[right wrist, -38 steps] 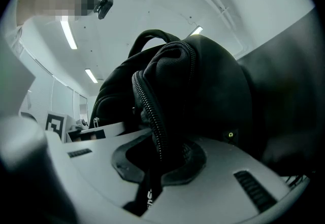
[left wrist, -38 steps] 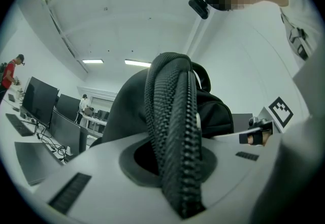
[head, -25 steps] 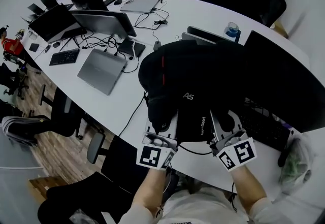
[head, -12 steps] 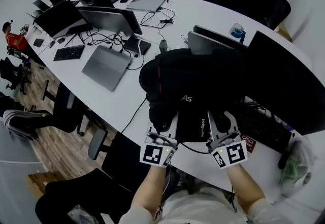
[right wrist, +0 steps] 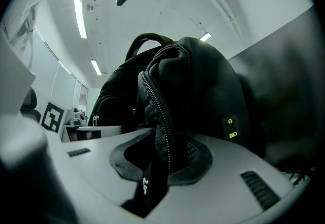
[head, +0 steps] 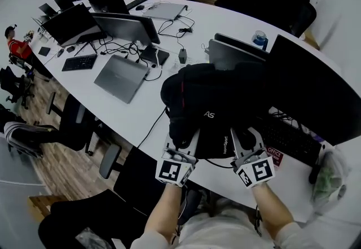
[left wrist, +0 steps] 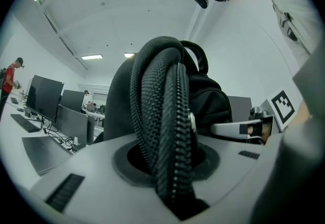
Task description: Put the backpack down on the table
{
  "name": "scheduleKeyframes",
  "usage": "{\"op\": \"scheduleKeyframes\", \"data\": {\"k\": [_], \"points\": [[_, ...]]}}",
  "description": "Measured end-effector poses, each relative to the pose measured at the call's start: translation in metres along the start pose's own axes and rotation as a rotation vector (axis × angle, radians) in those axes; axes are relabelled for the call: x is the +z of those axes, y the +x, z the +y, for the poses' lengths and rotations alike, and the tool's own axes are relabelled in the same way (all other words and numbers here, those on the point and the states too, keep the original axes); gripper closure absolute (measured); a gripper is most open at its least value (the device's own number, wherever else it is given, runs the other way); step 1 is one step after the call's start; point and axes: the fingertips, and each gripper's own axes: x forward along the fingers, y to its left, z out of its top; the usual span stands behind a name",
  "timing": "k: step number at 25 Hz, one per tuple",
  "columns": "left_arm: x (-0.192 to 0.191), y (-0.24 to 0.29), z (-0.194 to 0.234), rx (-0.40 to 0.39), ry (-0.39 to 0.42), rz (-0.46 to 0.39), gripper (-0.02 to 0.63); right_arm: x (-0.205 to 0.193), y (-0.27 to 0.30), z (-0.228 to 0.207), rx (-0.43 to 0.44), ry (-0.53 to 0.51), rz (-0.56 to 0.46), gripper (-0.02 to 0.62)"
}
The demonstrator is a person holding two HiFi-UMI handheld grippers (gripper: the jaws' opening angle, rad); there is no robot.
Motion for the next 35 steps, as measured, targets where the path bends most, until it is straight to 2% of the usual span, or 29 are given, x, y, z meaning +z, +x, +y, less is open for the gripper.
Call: {"op": "scheduleKeyframes", "data": {"k": [7,11,19,25,35], "points": [[0.002,-0.027,-0.011,-0.030,0.041,0.042,0.459,-0.001,-0.025,0.017,-0.030,-0.027,0.020,0.517],[0.002,-0.041,-0.020,-0.067,0.072,0.049,0.438,-0.002,-0.042,0.026,-0.031,-0.044,0.041,0.482],[-0.006,-0.070,-0.033,-0.105,0.108,0.086,0.413,-0.008,-0.071,0.044,-0.066,-0.090,0.074,0.456],[-0.010,-0.091,-0.038,-0.116,0.095,0.102,0.408,-0.012,-0.089,0.055,-0.093,-0.111,0.089,0.444],[-0.016,-0.138,-0.042,-0.077,0.042,0.093,0.408,-0.014,-0.137,0.075,-0.154,-0.110,0.070,0.434]]}}
